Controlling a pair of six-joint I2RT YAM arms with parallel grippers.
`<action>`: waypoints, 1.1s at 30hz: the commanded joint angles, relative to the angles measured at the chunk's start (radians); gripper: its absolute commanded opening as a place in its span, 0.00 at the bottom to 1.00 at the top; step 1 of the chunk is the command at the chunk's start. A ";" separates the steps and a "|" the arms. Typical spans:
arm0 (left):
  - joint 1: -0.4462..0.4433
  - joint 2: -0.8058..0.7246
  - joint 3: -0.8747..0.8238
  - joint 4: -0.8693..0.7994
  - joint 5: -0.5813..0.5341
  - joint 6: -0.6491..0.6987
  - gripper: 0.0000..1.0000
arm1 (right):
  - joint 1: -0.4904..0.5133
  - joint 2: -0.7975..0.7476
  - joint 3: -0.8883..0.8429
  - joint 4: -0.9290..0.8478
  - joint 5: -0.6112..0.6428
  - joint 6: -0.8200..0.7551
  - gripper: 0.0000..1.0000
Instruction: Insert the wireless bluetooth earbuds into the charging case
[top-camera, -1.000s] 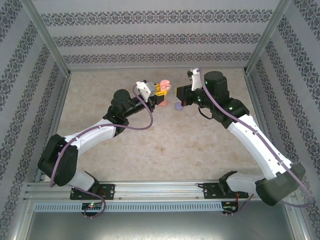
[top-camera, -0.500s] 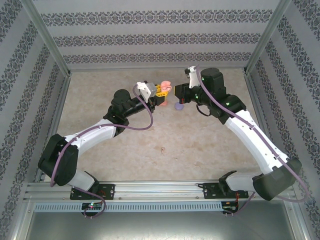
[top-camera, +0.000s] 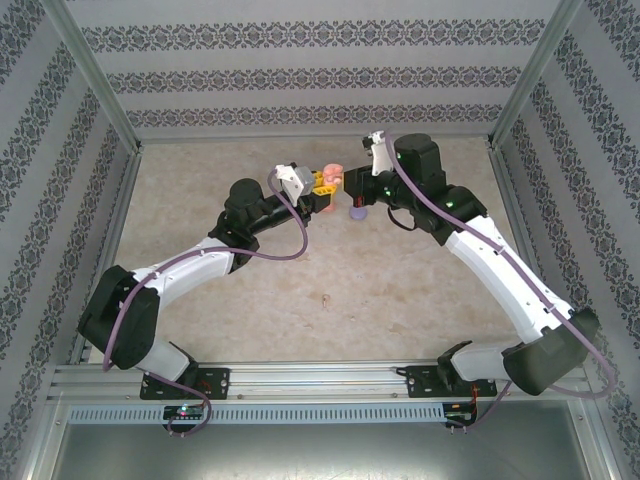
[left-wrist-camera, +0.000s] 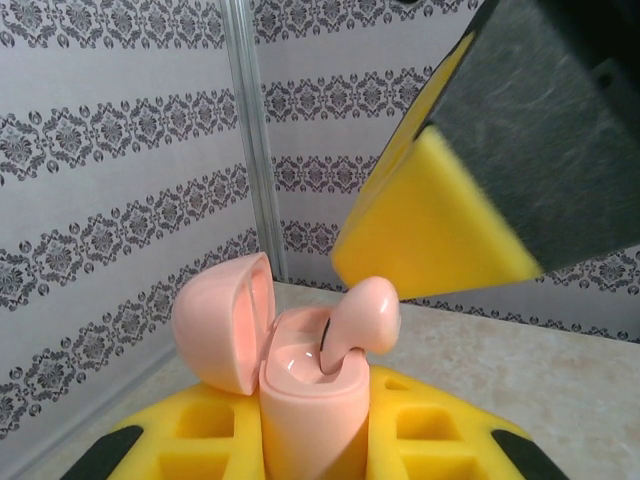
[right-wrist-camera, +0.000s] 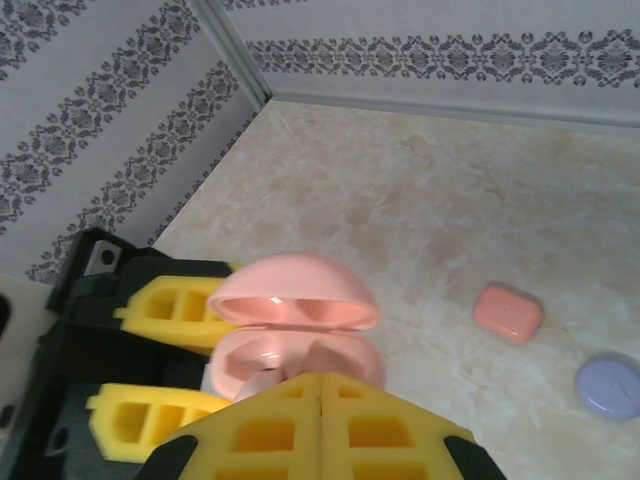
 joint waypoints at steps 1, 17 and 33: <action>-0.002 0.010 0.012 0.047 0.012 -0.012 0.00 | 0.019 -0.001 0.030 -0.008 -0.011 0.000 0.00; -0.003 0.010 0.010 0.058 0.011 -0.017 0.00 | 0.039 -0.010 0.025 0.002 0.019 0.006 0.00; 0.046 -0.059 -0.116 0.140 -0.201 -0.009 0.00 | 0.030 -0.187 -0.350 -0.040 0.146 0.138 0.38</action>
